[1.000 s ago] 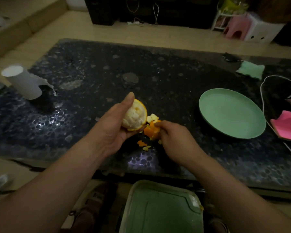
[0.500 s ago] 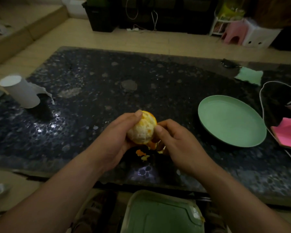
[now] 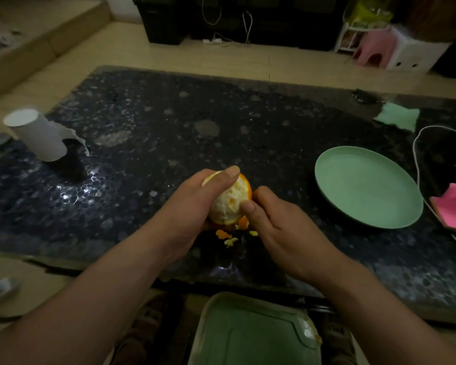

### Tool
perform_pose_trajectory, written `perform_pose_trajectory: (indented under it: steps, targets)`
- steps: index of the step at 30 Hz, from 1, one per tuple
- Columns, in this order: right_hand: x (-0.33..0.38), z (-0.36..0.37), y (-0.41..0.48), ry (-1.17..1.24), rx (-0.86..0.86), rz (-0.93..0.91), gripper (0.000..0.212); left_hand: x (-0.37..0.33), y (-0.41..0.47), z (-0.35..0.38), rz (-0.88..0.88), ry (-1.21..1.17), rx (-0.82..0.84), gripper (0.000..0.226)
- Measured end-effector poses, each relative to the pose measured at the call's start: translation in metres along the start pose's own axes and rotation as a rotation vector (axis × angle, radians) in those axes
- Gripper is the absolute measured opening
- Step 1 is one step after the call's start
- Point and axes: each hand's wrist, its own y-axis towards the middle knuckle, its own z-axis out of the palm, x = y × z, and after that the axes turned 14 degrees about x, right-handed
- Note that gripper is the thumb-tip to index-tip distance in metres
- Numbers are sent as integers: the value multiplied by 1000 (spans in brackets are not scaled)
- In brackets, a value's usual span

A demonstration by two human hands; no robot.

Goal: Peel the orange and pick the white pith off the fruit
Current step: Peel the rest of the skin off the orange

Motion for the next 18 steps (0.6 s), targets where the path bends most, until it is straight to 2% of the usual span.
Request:
perform_pose_trajectory:
  steps: [3, 6, 10, 12, 15, 18]
  targets:
    - [-2, -1, -1, -73, -13, -20, 34, 2, 0, 0, 6, 37, 0, 47]
    - [-3, 1, -1, -232, -58, -50, 37, 5, 1, 1, 16, 60, -26, 52]
    - [-4, 8, 5, -398, -141, -10, 30, 12, 3, 2, 62, 202, -105, 47]
    - [-4, 10, 9, -371, -172, 28, 27, 16, 3, 6, 102, 285, -138, 41]
    - [-4, 10, 10, -169, -162, 63, 28, 16, 2, 11, 150, 346, -186, 32]
    - [-5, 8, 6, -36, -97, 33, 33, 14, 5, 6, 118, 289, -187, 41]
